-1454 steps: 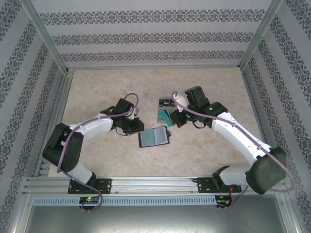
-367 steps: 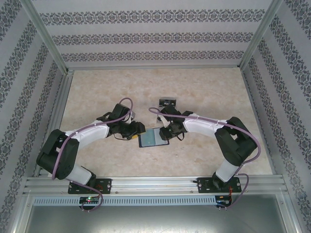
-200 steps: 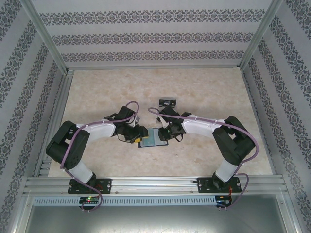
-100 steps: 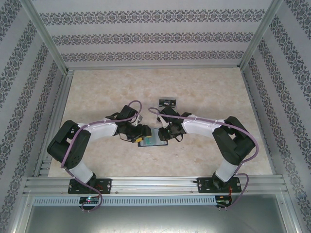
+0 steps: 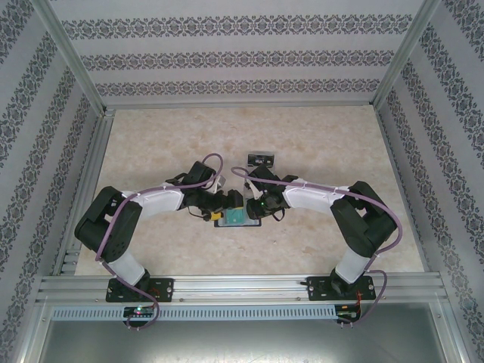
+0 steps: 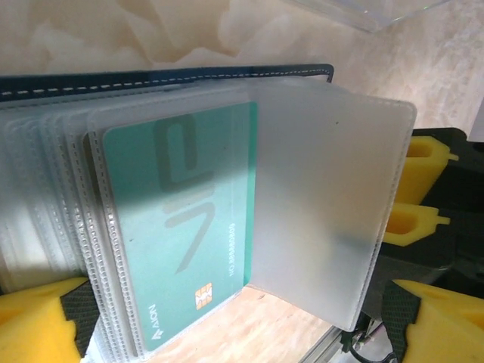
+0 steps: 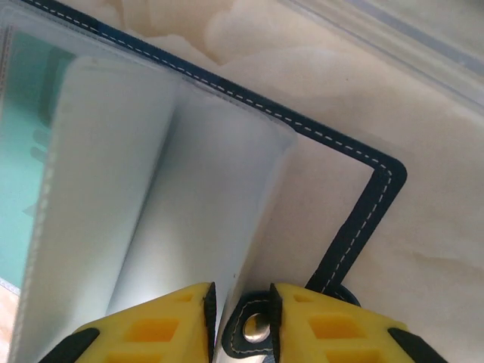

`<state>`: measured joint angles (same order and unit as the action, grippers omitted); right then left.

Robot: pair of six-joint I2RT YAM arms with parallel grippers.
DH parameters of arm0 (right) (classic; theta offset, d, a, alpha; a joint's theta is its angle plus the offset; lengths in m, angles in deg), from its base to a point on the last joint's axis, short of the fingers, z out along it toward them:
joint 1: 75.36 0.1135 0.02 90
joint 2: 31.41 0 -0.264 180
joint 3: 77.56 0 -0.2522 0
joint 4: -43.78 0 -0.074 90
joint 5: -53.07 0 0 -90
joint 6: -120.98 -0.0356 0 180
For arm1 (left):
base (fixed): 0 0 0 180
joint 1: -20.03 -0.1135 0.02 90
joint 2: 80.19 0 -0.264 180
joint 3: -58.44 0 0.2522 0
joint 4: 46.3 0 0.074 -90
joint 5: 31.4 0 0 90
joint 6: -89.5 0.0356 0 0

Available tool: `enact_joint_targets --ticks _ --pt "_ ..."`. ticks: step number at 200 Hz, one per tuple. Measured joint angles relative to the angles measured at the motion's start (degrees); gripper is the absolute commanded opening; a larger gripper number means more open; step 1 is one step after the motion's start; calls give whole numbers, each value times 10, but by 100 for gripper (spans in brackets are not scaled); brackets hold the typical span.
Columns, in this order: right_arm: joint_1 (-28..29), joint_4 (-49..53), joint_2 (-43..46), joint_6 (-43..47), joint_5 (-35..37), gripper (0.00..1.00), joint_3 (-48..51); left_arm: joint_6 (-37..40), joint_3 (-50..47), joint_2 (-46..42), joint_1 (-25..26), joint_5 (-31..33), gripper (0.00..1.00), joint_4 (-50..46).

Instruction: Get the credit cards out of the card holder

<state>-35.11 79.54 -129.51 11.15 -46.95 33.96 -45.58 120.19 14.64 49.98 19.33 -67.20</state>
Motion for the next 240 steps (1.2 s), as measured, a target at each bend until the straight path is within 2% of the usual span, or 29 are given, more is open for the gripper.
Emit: enact_joint_targets --ticks 60,97,130,149,175,205,217,240 --pt "-33 -23 26 -33 -16 32 31 2 1 0 2 -1 100 3" --pt "-59 -15 97 -57 2 32 49 10 4 -1 3 9 99 2" --pt "-60 -17 148 -74 7 32 48 14 6 -9 2 18 98 -8" --pt "-60 -18 150 -86 6 29 44 17 8 -18 -3 22 88 -15" --pt "-55 -26 138 -104 -14 25 31 23 12 -21 -5 29 55 -20" --pt "-47 -61 86 -132 -59 21 20 20 12 -21 -5 36 20 -24" --pt "-43 -71 65 -144 -76 20 19 23 12 -18 -5 36 14 -23" --pt "-41 -86 33 -159 -103 19 19 24 12 -7 -4 35 12 -24"
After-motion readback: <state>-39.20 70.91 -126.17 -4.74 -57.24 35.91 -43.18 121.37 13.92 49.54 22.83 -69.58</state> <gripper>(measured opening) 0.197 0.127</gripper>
